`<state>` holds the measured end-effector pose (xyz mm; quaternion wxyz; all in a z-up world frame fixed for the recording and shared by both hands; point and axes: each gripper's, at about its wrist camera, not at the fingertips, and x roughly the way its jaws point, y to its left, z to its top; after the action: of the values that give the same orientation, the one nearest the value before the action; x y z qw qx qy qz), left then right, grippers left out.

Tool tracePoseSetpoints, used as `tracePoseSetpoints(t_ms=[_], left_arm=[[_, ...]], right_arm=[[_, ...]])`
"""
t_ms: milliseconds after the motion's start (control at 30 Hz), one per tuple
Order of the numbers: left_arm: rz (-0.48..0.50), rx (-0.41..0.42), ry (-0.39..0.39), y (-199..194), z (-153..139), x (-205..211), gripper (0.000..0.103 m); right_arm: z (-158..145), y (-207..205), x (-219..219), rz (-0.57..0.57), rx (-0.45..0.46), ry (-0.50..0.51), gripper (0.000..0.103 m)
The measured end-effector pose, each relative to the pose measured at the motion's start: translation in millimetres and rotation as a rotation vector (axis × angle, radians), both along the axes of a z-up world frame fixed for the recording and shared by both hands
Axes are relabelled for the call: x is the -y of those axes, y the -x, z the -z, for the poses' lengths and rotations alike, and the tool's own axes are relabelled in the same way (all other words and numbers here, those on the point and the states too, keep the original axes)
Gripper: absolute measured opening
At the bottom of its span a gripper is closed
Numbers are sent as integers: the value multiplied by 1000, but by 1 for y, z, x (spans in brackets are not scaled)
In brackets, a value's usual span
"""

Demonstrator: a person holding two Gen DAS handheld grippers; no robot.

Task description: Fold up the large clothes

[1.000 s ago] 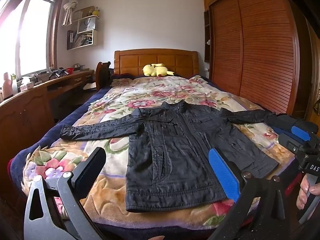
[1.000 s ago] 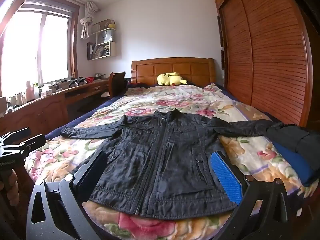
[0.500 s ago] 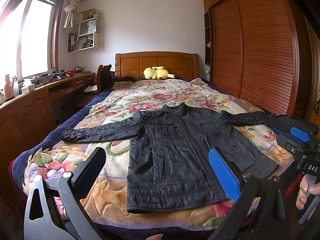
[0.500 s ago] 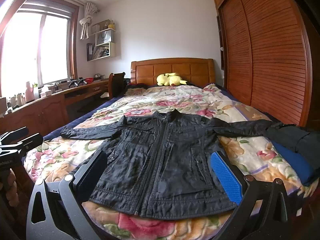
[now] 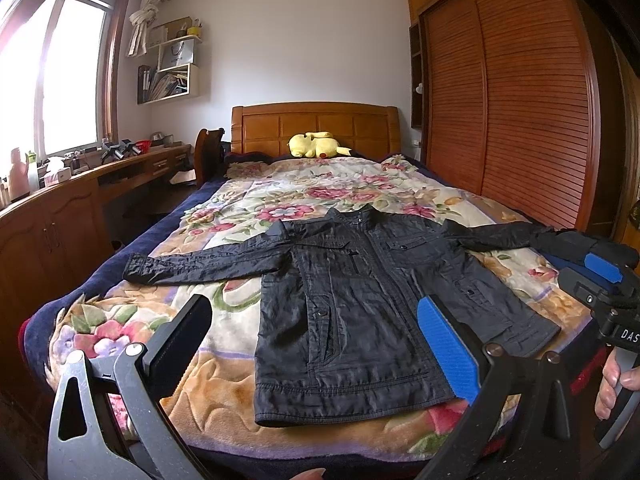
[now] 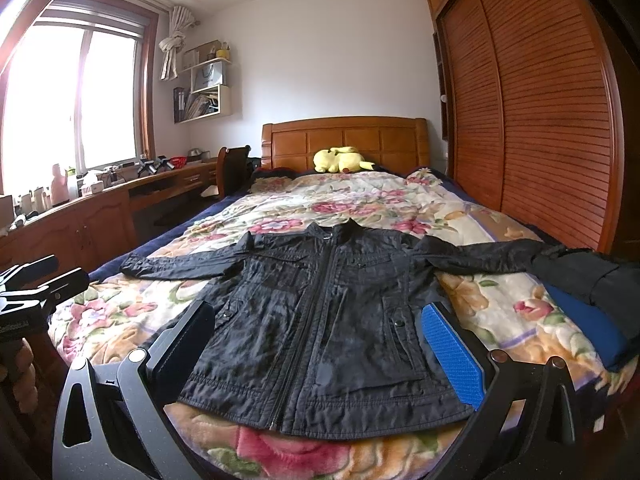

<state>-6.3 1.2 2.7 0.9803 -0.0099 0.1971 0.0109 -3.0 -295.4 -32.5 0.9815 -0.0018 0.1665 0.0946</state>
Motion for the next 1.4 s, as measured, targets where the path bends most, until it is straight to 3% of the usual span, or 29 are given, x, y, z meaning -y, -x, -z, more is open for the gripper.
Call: tracePoseSetpoints(t_ms=[1400], left_arm=[[7, 18, -3, 0, -1, 4, 103]], right_arm=[[-1, 2, -1, -5, 10, -4, 103]])
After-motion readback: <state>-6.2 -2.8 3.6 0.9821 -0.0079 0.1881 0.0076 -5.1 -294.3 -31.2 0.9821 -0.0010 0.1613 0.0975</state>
